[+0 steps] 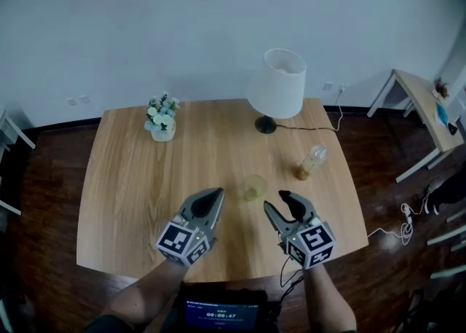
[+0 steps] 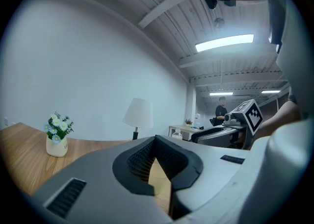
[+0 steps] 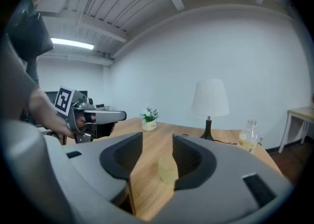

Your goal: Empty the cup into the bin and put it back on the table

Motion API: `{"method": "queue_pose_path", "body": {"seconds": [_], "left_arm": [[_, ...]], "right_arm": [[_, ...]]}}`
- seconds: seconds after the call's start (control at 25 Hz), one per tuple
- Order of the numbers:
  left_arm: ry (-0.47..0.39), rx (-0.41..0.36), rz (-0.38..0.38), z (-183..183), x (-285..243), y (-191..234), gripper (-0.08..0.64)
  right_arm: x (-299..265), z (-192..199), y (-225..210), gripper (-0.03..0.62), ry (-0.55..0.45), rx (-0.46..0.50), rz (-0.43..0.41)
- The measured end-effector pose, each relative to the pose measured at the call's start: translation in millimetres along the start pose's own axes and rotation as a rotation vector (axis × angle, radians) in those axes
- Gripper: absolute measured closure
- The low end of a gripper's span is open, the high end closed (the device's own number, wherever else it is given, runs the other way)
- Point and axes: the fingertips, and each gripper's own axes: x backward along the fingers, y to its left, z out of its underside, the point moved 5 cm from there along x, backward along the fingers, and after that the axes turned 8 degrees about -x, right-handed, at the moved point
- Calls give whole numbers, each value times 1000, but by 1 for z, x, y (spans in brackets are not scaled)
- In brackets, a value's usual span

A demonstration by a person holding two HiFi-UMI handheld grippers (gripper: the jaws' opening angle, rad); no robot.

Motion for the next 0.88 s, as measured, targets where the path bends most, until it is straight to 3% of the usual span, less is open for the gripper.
{"method": "queue_pose_path", "body": {"seconds": [0.08,0.4,0.52,0.8,0.84,0.88], "left_arm": [[-9,-15,-17,-10,9,-13,569],[-47,-52,-29,-39,48,-71,569],[-53,-73,-43,-48,61,-88,571],[-64,-97,-55,-63,96,-124,571],[-63,-99,-52,-64,99,-130,569],[-63,-101,-48,-65,102,-136,570]], "right_arm": [[17,-5,7,448,-14,-1,-14],[80,-8,26,448,-29,15,-58],[102,-11,33,503,-56,21,-56],[149,-12,53,508,-92,26,-80],[156,-12,53,580,-98,27,-76],[163,-12,54,588,-102,27,-74]]}}
